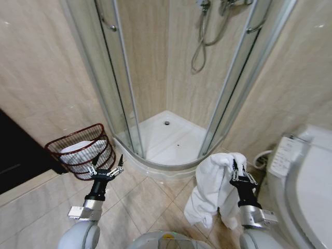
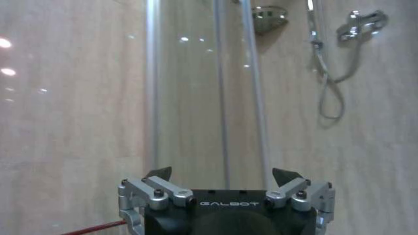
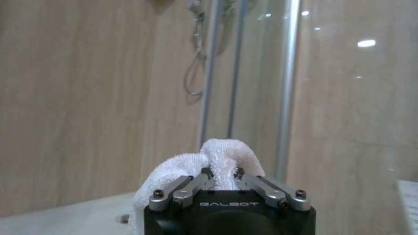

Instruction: Discard the used towel into the hamper.

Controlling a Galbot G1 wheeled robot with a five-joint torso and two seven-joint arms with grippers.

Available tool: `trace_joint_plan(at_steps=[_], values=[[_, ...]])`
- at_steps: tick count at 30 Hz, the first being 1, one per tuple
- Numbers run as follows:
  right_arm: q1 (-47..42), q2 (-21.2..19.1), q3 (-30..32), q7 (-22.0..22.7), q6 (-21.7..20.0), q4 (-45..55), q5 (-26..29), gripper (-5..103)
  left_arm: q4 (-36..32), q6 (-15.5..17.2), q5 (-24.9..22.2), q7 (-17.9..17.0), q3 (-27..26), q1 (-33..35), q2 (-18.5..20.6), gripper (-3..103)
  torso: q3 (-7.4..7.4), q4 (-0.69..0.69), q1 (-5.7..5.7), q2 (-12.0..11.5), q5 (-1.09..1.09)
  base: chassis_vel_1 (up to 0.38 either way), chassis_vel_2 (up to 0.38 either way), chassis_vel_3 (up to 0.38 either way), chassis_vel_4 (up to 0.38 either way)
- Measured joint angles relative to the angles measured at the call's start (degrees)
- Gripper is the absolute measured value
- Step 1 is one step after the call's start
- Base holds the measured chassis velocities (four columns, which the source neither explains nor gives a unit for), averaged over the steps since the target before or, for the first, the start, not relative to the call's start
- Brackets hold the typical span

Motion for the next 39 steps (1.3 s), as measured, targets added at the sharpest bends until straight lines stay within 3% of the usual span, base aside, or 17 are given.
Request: trace_joint_plan(at_steps=[21, 34, 39], values=[[0.9, 1.1, -2.2, -1.3, -0.1, -0.6, -5.8, 12, -0.7, 1.8, 0.2, 0.0, 0.1, 0.1, -0.2, 100, -0.06, -0.01, -0.01, -0.1, 0.0, 0.046, 0.045, -0.01, -0.012], [2.1, 2.0, -3.6, -1.5, -0.5, -0.7, -8.6, 12, -0.1, 1.3, 0.2, 0.1, 0.2, 0.0, -0.2, 100, -0.56, -0.01, -0.16, -0.7, 0.0, 0.11, 0.104, 0.02, 0.03], [3.1, 1.8, -3.7, -1.6, -1.2, -0.7, -9.1, 12, 0.7, -0.7, 0.2, -0.1, 0.2, 0.1, -0.3, 100, -0.7, -0.01, -0.17, -0.9, 0.0, 0.129, 0.143, 0.061, 0.06]])
